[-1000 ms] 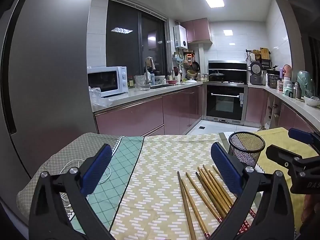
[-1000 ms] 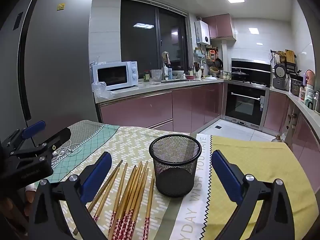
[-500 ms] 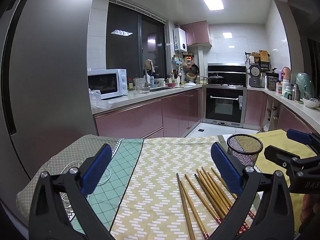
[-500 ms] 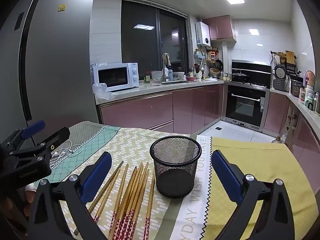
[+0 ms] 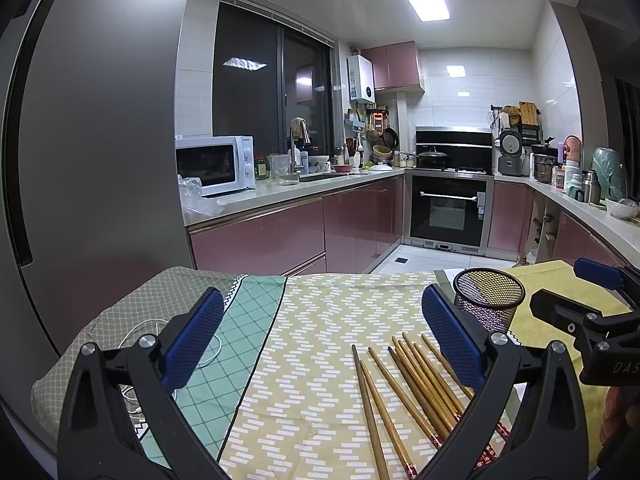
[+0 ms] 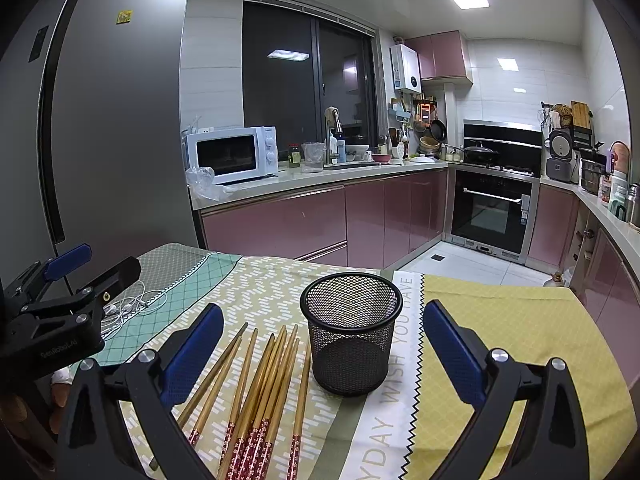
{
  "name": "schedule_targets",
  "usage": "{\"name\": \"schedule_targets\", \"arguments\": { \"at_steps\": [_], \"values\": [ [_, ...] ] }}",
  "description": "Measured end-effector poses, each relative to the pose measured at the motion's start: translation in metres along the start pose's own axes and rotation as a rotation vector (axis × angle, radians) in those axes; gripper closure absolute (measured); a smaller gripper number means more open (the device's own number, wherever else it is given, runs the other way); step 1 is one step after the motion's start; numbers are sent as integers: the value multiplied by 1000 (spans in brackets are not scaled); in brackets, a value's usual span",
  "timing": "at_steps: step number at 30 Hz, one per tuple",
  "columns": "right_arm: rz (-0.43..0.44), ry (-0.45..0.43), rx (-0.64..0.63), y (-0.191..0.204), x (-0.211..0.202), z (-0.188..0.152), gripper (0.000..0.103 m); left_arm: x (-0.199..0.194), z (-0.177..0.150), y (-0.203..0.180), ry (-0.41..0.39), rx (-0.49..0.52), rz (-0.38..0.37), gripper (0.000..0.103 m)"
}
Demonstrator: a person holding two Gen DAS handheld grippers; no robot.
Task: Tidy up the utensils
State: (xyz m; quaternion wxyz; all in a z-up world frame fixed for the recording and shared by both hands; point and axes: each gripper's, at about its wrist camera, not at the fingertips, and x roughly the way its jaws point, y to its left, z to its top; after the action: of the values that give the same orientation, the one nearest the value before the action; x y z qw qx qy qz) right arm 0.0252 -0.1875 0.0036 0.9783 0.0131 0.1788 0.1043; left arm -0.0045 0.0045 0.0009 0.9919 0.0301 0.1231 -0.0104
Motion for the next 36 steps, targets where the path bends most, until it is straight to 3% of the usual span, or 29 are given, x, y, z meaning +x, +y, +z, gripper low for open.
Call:
{"name": "schedule_targets", "arguments": {
  "at_steps": [36],
  "values": [
    [13,4,8,4,3,3,7,1,-2,-1,6,0,0,6]
  ]
}}
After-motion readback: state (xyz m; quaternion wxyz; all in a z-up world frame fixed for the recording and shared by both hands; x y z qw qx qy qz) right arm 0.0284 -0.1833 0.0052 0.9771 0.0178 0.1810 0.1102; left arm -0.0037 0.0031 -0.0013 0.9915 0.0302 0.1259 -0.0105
